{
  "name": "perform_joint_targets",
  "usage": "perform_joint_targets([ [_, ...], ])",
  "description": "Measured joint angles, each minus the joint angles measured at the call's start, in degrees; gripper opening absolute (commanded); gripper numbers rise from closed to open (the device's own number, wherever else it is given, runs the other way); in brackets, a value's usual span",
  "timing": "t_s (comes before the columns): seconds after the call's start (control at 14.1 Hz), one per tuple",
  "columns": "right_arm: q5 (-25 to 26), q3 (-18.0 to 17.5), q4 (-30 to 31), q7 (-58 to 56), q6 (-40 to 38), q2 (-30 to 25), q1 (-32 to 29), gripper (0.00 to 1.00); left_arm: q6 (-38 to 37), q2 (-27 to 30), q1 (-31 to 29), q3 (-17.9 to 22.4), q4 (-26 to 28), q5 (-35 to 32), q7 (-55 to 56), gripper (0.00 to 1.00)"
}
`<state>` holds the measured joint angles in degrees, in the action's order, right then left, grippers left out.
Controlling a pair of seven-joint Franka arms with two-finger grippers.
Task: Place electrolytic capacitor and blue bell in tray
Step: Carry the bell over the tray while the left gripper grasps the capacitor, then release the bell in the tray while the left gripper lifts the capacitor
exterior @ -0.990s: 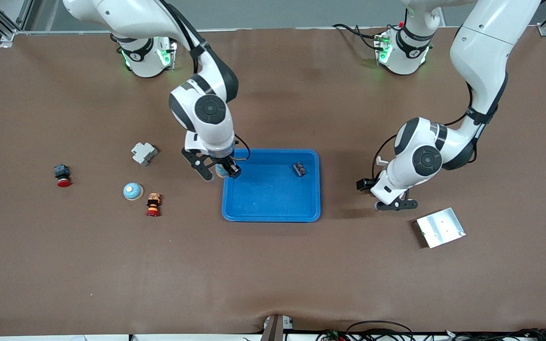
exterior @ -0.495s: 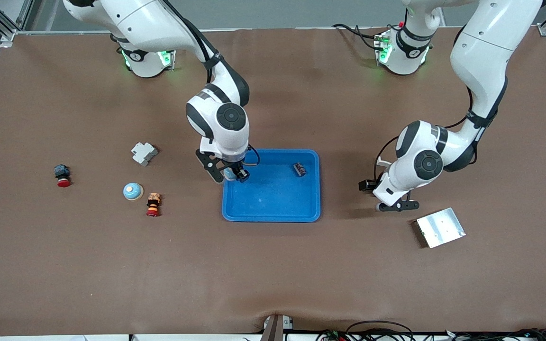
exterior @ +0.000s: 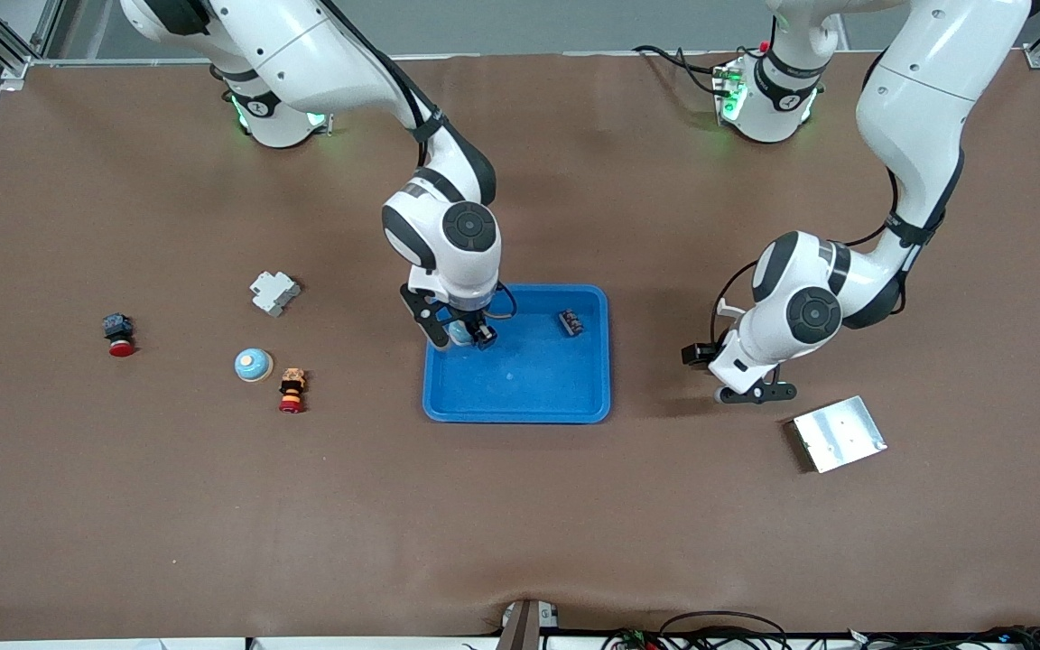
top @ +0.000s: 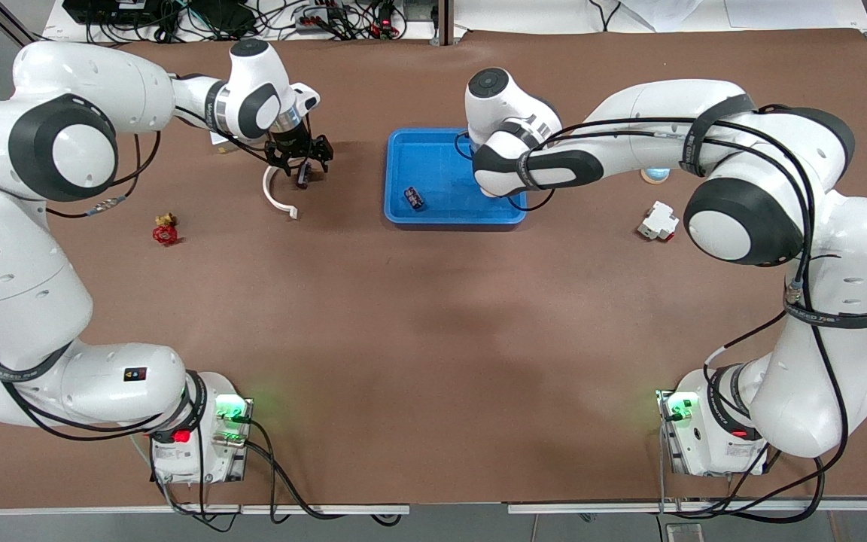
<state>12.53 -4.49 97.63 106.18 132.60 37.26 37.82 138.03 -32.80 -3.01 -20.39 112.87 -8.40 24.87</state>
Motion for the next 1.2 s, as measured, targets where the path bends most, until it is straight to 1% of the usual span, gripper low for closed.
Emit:
perform_joint_targets([
  [0.14,0.01,0.00,-0.24,0.31,0.53,0.59,0.21,0.00,0.09,-0.16,0.01,0.00,0.00,0.00,0.00,0.57],
  [0.21,0.01,0.00,-0.29,0.42,0.57,0.83,0.41,0.00,0.12,-0.23,0.01,0.00,0.00,0.00,0.00,0.41],
  [0.28,0.01,0.00,-0.30,0.48,0.59,1.00,0.61,0.00,0.14,-0.28,0.01,0.00,0.00,0.00,0.00,0.30],
  [0.57,0.01,0.01,-0.32,0.63,0.59,1.57,1.16,0.00,0.16,-0.30,0.01,-0.03,-0.05,-1.48,0.01,0.07],
  [0.99,0.12,0.02,-2.18,1.15,0.69,4.42,1.75,0.00,0.20,-0.24,-0.02,-0.03,-0.69,-1.57,0.22,0.08],
  [1.06,0.16,0.02,-2.62,1.19,0.61,4.59,1.82,0.04,0.20,-0.11,-0.03,-0.03,-1.00,-1.57,0.28,0.08],
  [1.13,0.17,0.02,-2.87,1.20,0.60,4.82,1.86,0.81,0.20,0.18,-0.06,-0.03,-1.28,-1.57,0.38,0.08],
  [1.2,0.20,0.03,-3.05,1.20,0.48,4.90,1.89,1.00,0.20,0.57,-0.07,-0.03,-1.57,-1.57,0.73,0.08],
])
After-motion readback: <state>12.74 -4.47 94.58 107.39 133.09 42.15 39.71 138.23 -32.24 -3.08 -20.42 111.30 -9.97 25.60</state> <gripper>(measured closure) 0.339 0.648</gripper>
